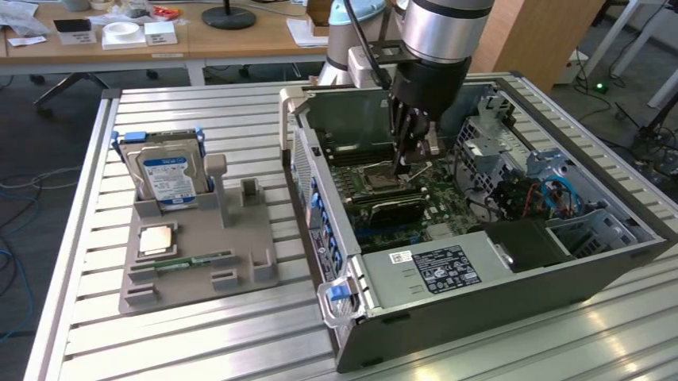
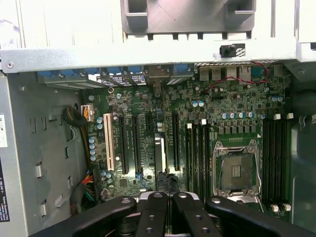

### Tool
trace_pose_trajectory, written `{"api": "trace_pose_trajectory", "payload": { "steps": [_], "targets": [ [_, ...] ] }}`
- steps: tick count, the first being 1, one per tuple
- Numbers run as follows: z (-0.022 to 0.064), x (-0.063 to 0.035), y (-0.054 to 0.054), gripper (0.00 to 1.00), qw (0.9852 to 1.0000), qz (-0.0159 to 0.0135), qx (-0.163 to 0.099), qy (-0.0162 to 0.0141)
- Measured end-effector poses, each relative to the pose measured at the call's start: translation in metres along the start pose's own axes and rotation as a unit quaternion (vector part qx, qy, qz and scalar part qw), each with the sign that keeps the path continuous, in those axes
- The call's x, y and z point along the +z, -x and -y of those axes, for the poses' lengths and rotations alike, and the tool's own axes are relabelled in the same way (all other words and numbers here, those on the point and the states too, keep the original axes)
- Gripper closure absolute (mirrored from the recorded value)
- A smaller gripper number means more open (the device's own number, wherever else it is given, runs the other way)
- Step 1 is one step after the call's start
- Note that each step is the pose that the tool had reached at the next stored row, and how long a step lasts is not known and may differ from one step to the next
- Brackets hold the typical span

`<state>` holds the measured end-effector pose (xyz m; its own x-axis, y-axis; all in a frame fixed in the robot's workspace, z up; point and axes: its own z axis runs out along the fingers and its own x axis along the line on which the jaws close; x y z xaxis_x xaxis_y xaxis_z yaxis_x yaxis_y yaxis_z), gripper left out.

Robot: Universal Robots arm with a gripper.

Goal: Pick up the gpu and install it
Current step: 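Press down on the gpu until it lock into place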

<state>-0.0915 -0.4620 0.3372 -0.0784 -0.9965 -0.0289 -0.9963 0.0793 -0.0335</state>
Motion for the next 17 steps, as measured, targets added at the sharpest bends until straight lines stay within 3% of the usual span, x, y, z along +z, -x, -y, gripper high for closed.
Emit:
{"api": "trace_pose_trajectory", "payload": {
  "steps": [4, 13, 17],
  "targets": [
    [0.0, 0.0017, 0.0, 0.89, 1.0, 0.0, 0.0, 0.0],
    [-0.0006, 0.0169, 0.0, 0.89, 1.0, 0.0, 0.0, 0.0],
    [-0.0006, 0.0179, -0.001, 0.89, 1.0, -0.0001, 0.0, 0.0]
  ]
}}
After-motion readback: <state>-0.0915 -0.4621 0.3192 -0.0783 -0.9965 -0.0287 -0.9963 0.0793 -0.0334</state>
